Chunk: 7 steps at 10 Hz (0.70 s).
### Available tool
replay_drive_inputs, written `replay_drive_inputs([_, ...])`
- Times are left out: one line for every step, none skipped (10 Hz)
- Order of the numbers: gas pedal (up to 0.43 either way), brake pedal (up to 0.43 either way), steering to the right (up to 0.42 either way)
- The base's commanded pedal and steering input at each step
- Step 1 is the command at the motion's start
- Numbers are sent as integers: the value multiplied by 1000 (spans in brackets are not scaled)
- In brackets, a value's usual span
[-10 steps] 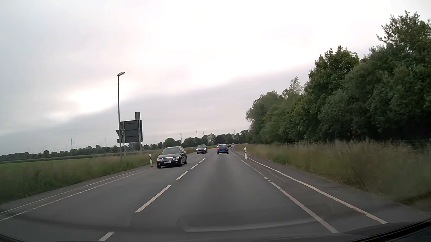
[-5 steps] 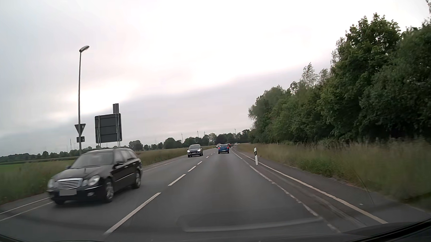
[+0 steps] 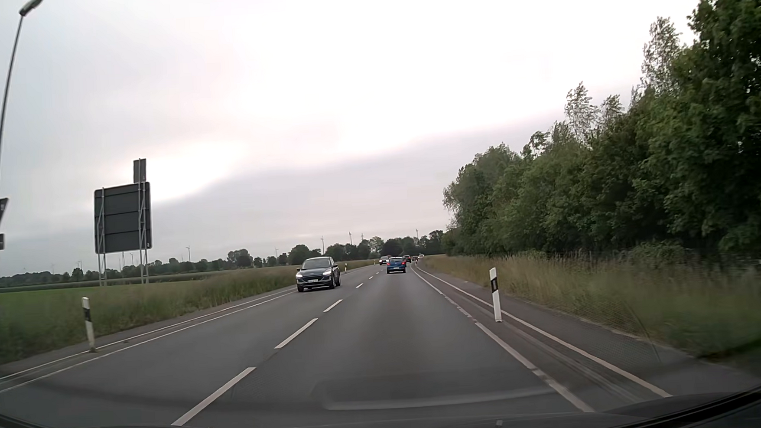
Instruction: Follow the waypoints while adhering to traffic rules and regulations
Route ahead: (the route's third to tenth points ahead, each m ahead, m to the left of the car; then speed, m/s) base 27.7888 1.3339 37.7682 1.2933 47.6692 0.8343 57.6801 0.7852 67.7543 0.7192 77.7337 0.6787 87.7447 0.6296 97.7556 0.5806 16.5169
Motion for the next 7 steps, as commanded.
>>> replay_drive_inputs([280, 0, -2])
replay_drive_inputs([280, 0, -2])
replay_drive_inputs([280, 0, -2])
replay_drive_inputs([280, 0, -2])
replay_drive_inputs([280, 0, -2])
replay_drive_inputs([280, 0, -1])
replay_drive_inputs([280, 0, -2])
